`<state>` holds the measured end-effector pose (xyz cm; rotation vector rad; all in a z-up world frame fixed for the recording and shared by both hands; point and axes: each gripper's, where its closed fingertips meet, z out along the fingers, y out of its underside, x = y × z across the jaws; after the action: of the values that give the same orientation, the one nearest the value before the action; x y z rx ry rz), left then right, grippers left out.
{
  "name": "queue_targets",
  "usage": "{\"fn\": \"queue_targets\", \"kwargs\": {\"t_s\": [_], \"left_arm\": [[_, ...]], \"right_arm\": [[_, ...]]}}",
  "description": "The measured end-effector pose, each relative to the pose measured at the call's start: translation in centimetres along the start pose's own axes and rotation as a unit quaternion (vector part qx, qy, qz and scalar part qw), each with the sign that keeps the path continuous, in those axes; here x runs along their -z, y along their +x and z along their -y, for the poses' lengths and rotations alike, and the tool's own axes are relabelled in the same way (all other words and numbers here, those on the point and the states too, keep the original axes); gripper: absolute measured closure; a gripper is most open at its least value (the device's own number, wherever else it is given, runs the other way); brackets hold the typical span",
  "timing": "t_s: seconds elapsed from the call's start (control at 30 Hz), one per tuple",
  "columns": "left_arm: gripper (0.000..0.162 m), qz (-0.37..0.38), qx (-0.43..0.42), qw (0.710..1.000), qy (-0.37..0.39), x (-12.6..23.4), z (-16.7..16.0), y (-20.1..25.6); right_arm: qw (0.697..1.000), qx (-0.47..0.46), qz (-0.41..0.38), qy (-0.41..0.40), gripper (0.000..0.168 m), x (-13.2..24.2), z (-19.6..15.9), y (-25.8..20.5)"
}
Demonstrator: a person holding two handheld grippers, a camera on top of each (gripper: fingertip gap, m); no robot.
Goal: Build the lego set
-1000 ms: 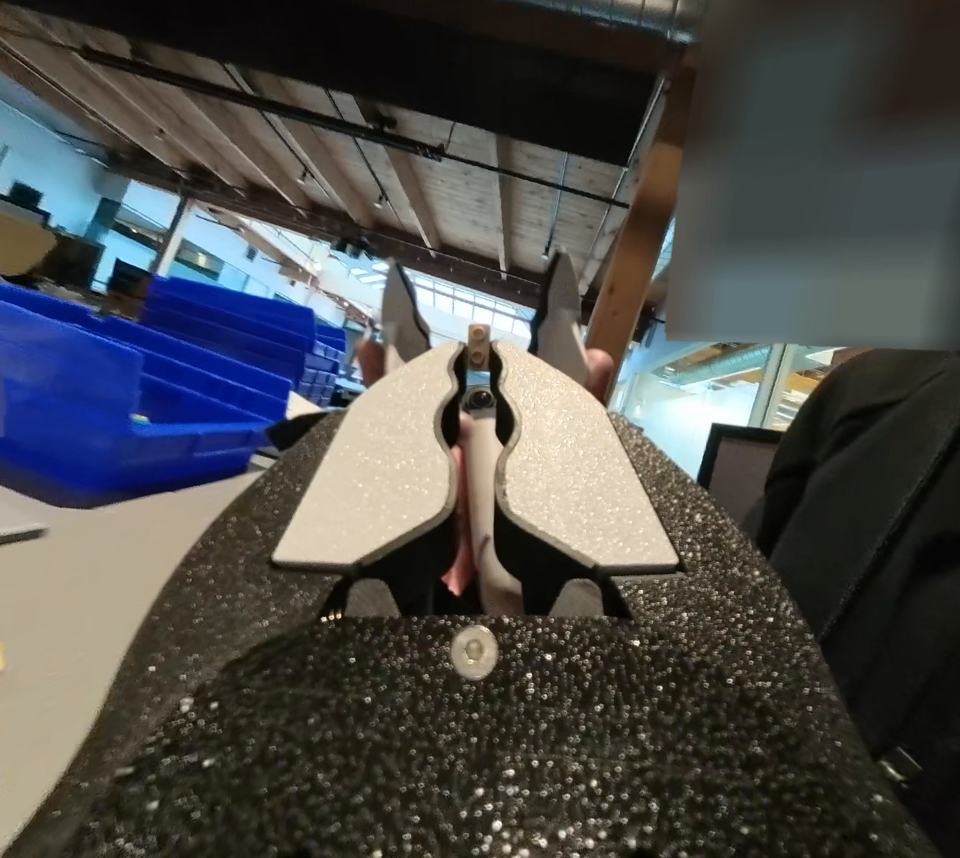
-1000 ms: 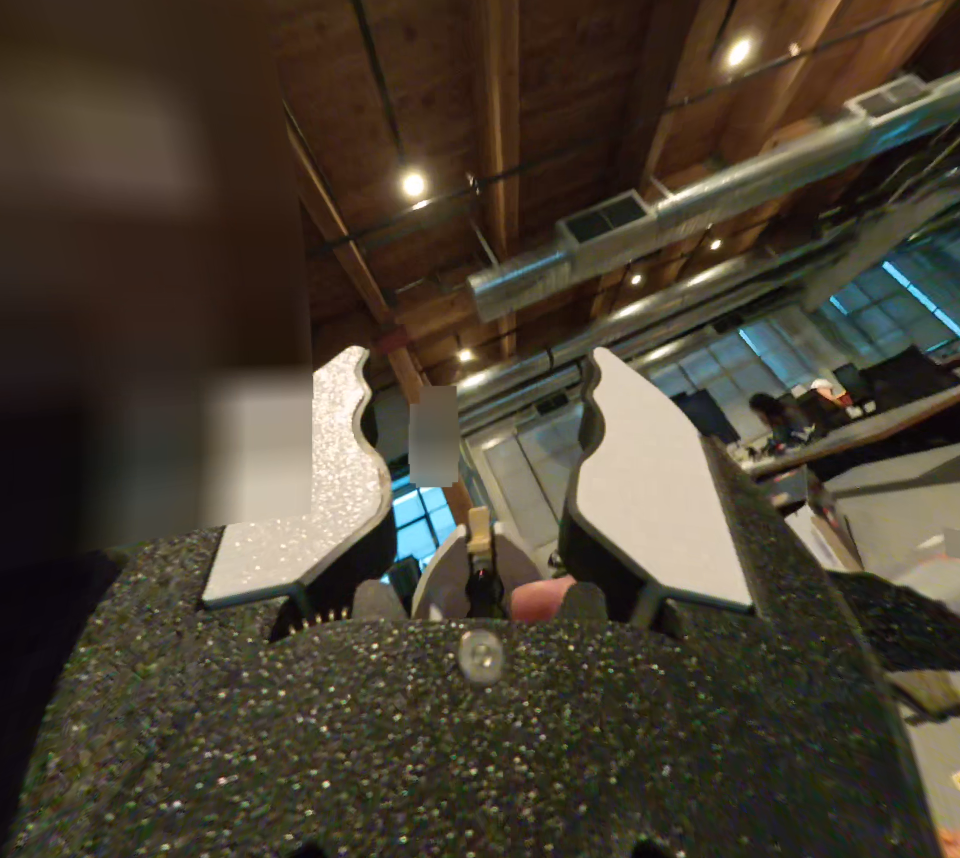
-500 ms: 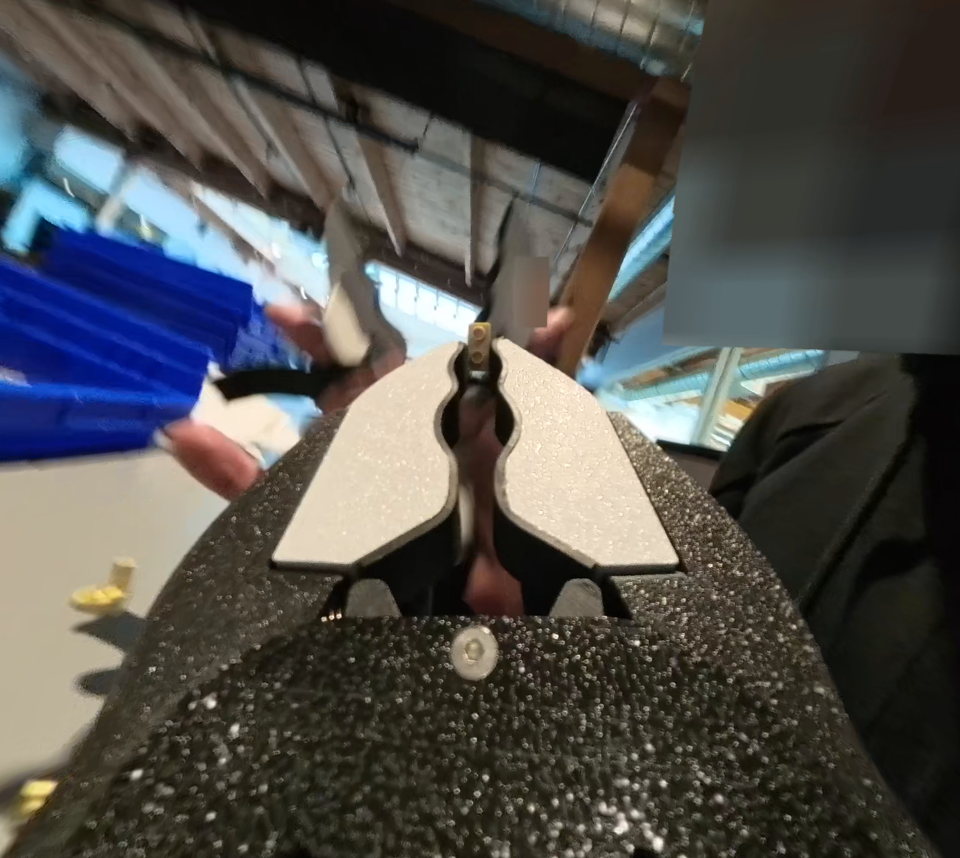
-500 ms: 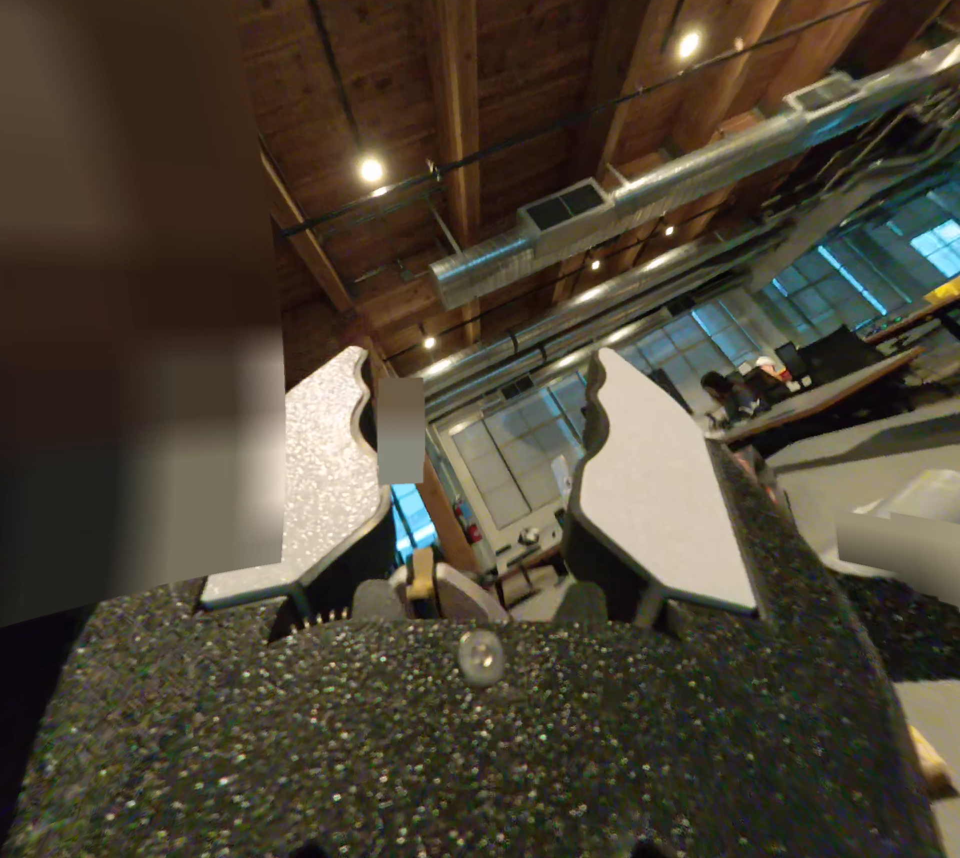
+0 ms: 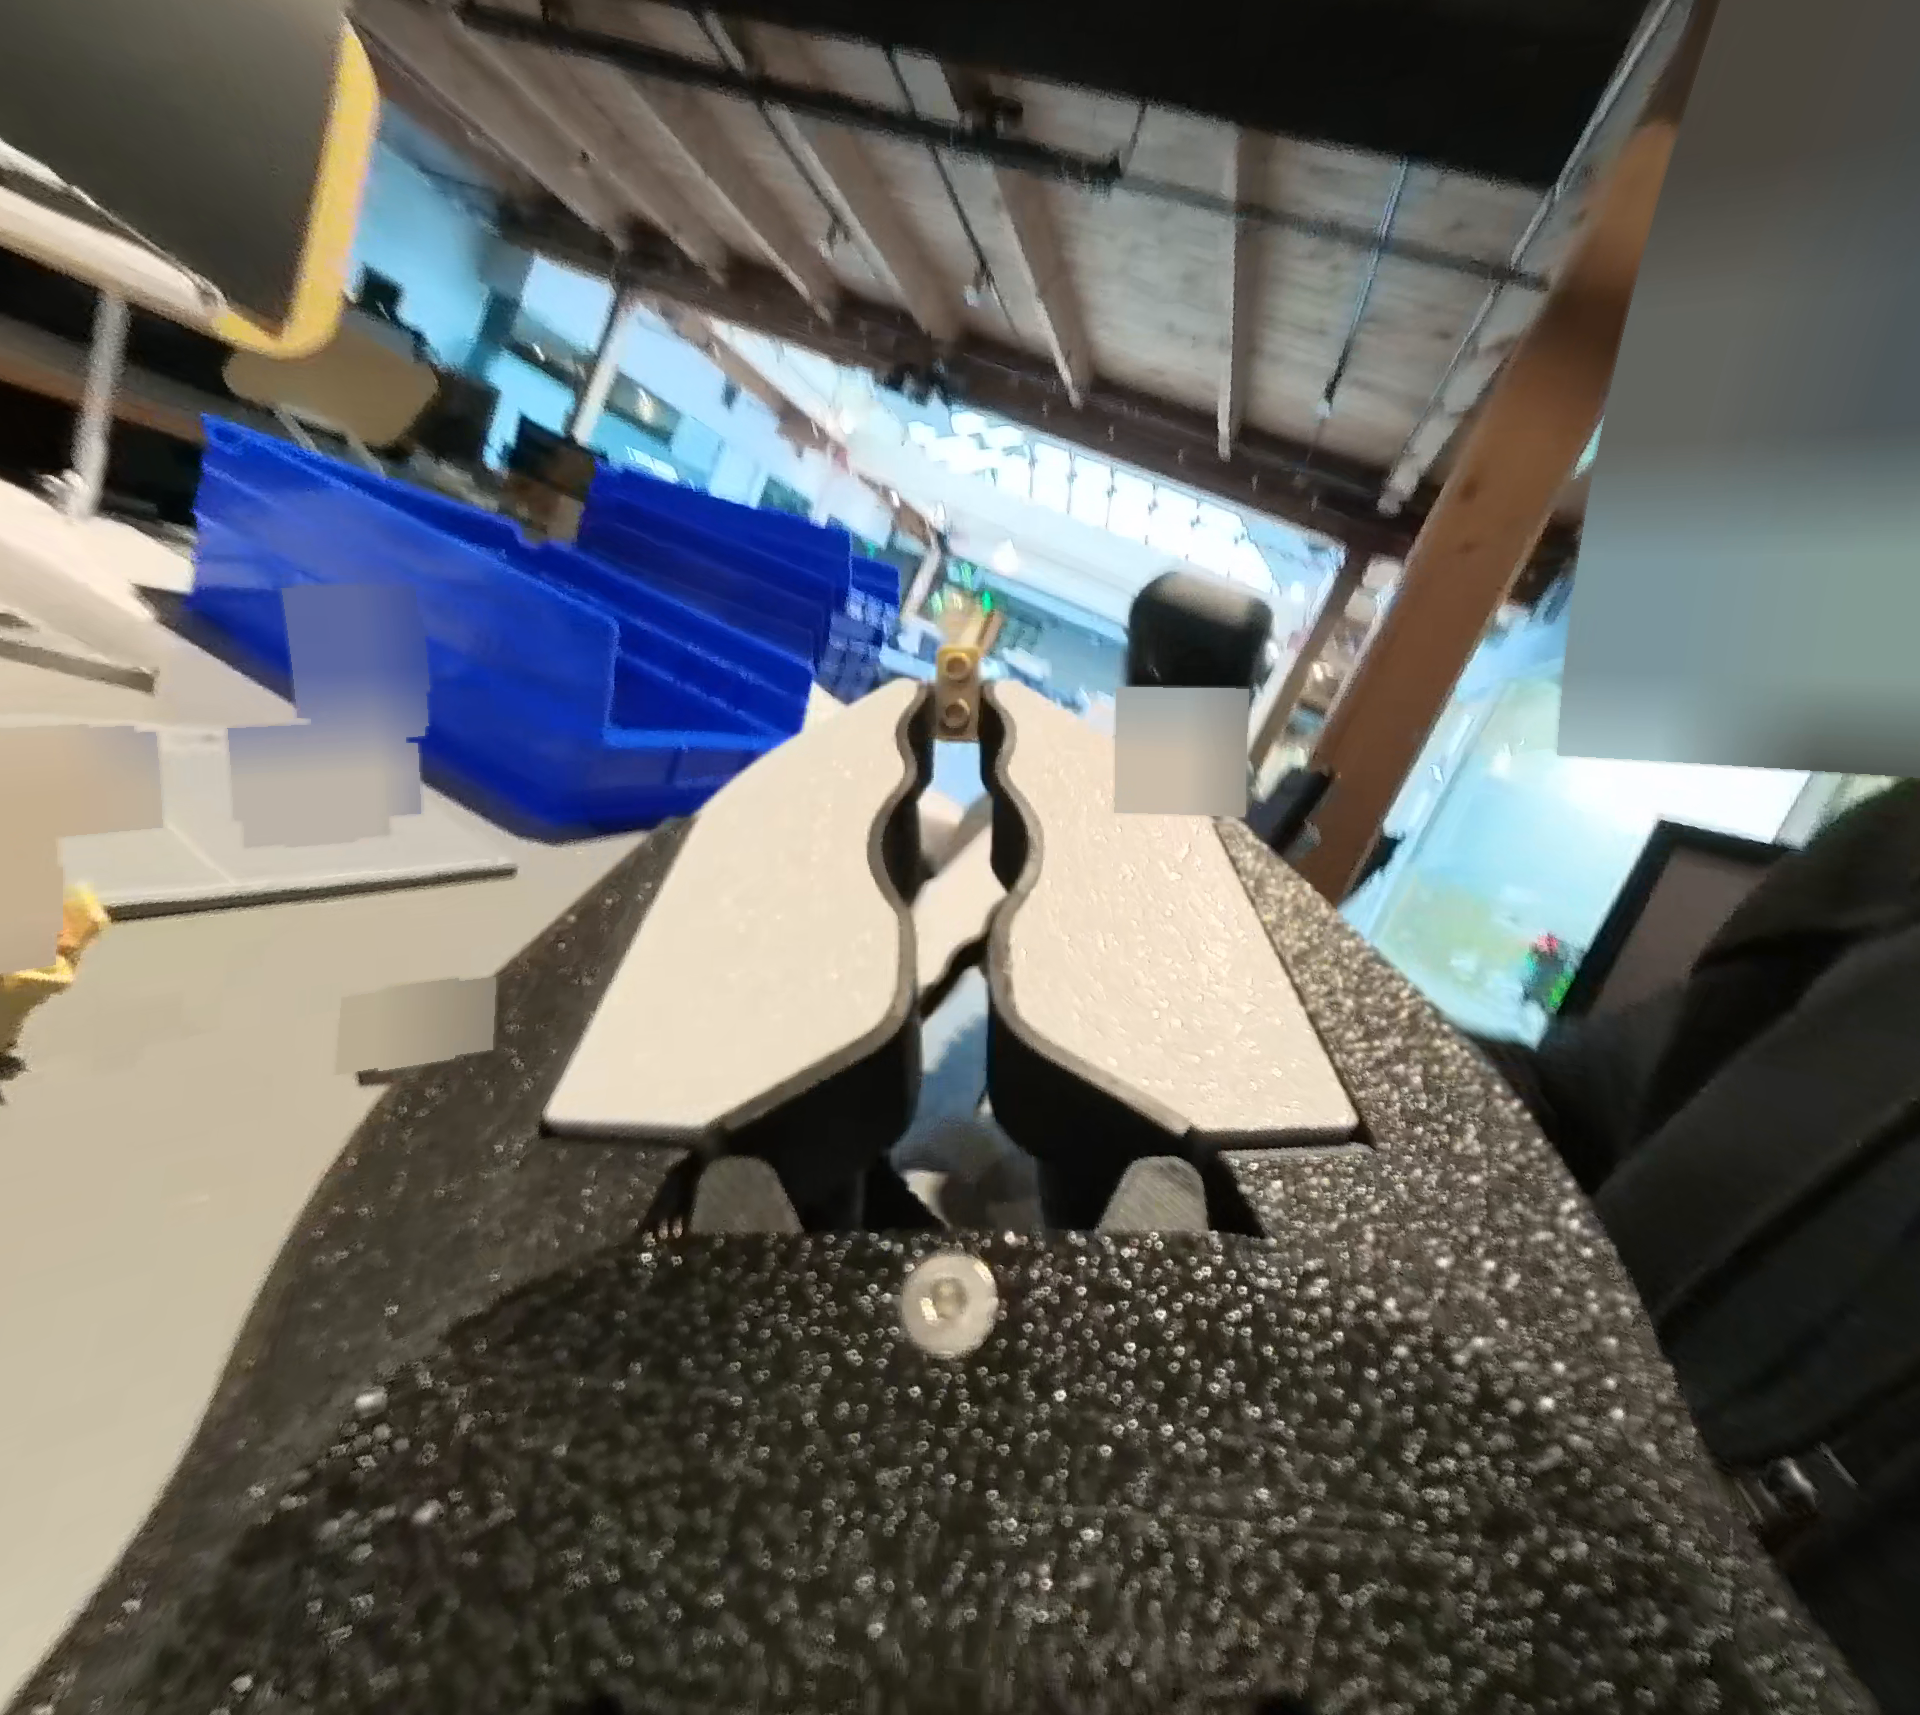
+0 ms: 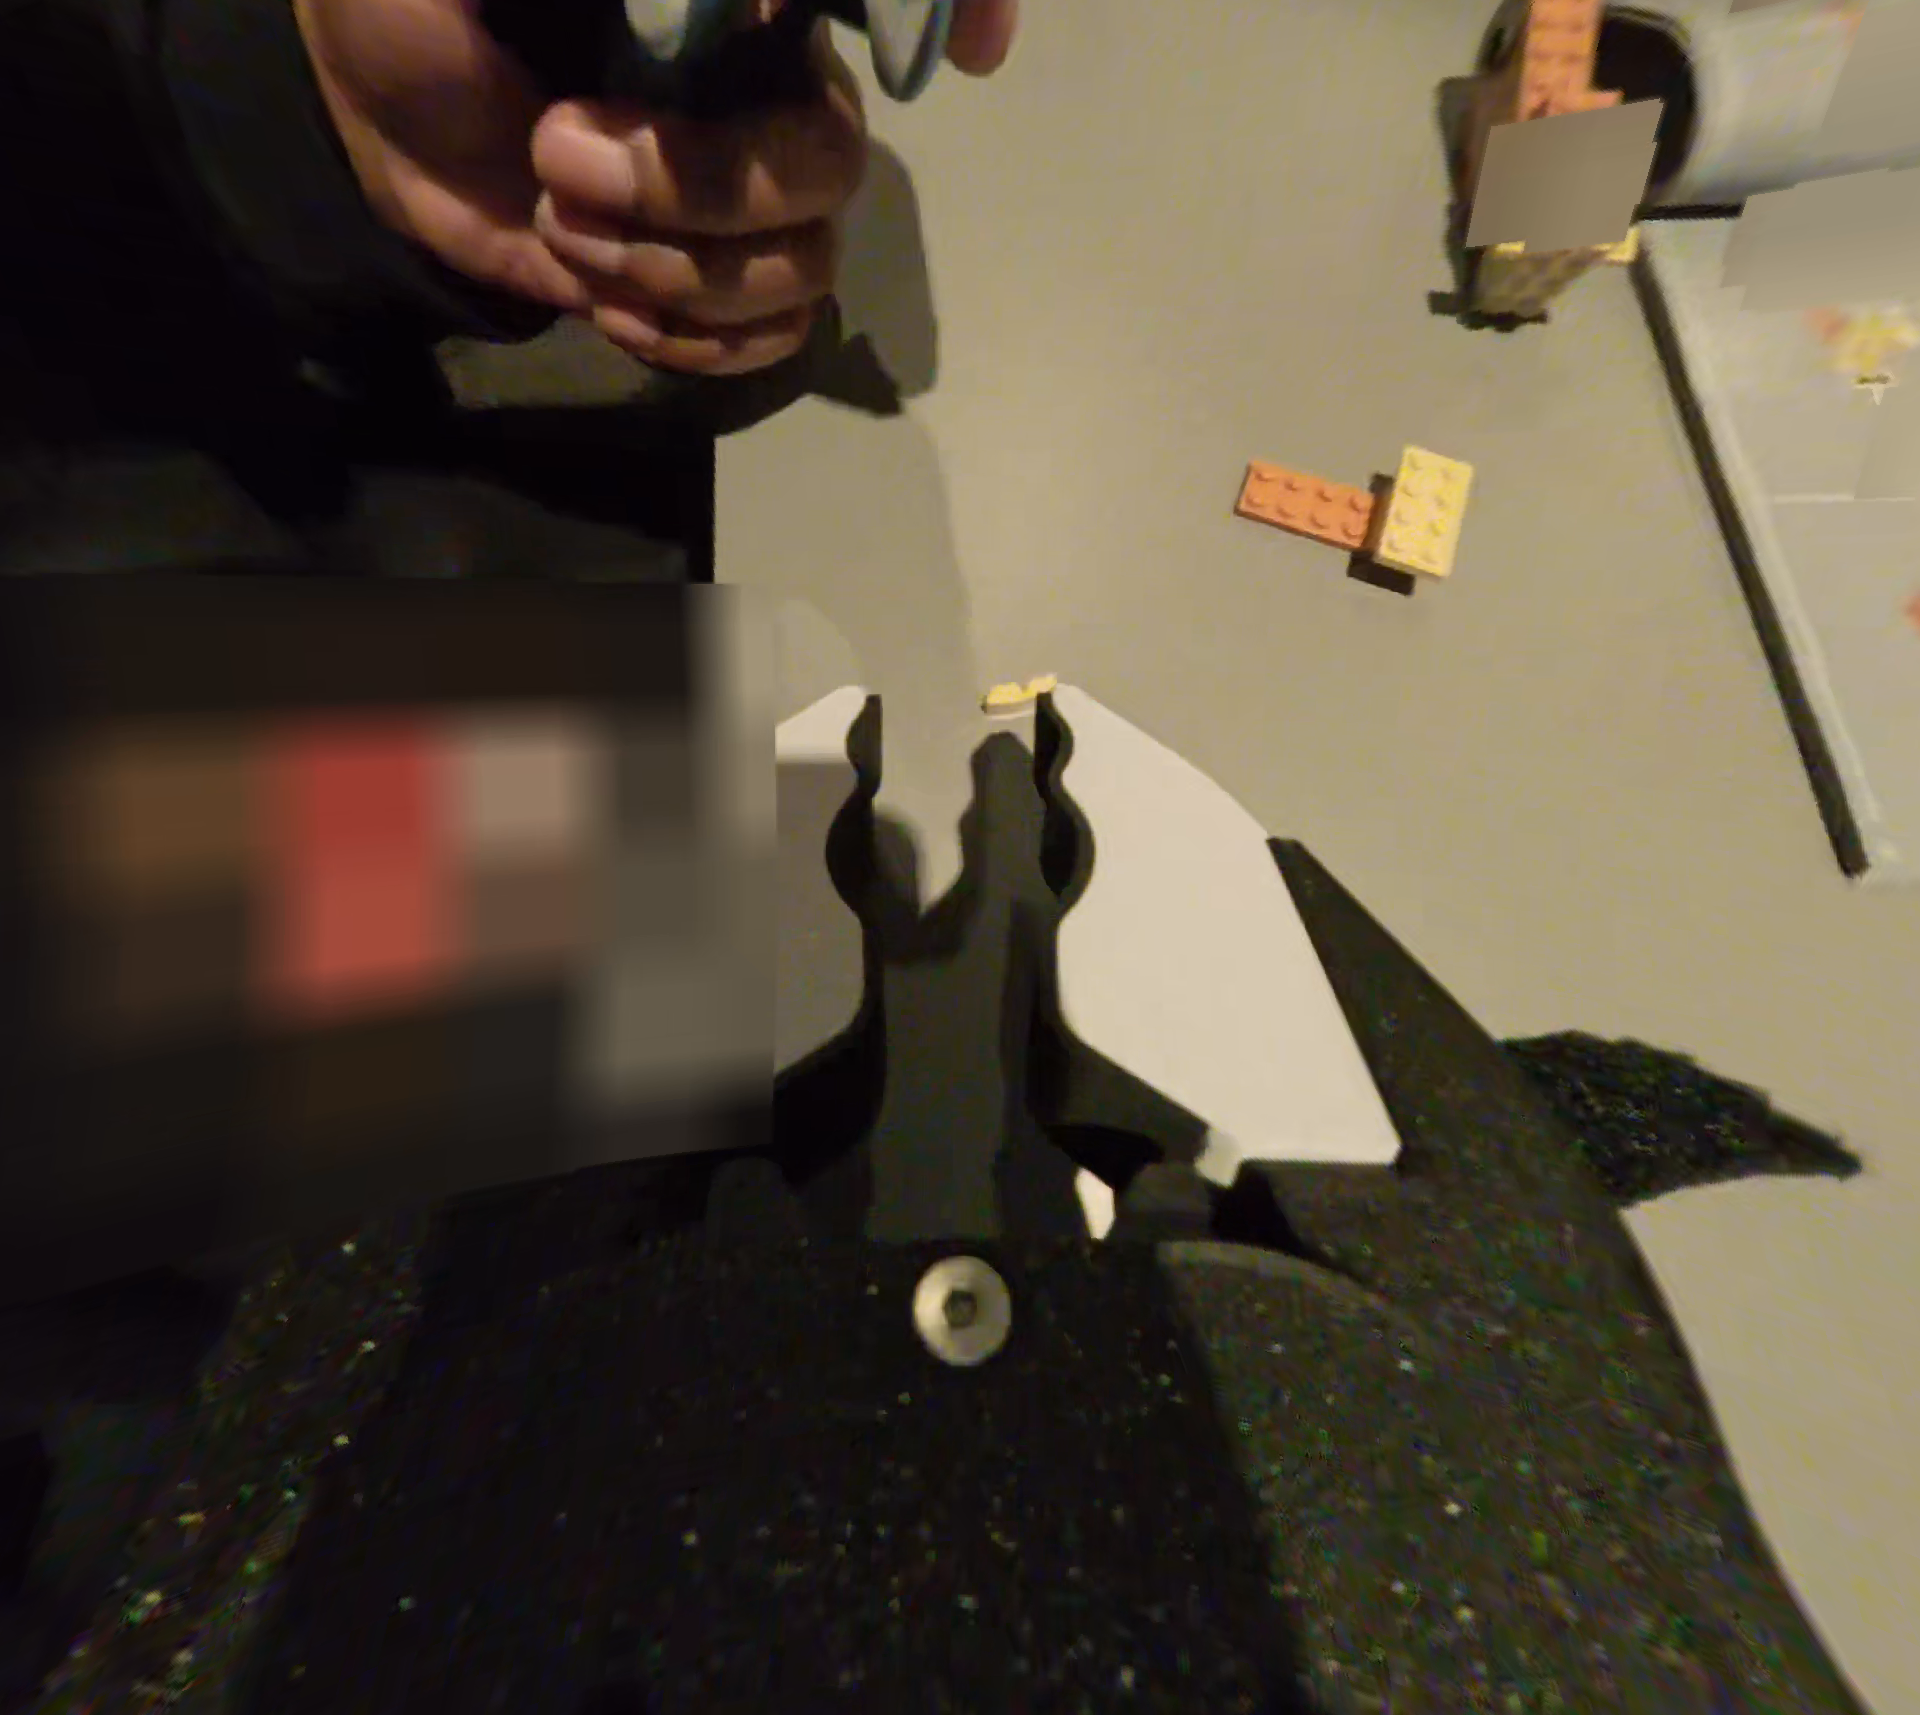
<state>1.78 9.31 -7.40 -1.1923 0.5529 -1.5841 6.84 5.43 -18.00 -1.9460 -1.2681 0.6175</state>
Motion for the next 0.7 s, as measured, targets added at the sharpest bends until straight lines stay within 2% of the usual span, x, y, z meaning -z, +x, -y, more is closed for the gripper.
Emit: {"fn": "queue_targets", "kwargs": {"t_s": [0.2,0.5,0.7], "left_arm": [[0.155,-0.009,-0.009,0.999,-0.032,-0.3,-1.1,0.4],[0.155,-0.009,0.000,0.999,-0.048,-0.5,-1.6,0.3],[0.155,-0.012,0.002,0.998,-0.054,-0.6,-1.8,0.4]], "right_arm": [[0.993,0.044,0.033,-0.105,0.140,-2.2,-1.3,0.5],[0.981,0.071,0.050,-0.172,0.142,-3.1,-1.8,1.1],[0.978,0.072,0.059,-0.184,0.146,-3.6,-2.1,1.1]]}}
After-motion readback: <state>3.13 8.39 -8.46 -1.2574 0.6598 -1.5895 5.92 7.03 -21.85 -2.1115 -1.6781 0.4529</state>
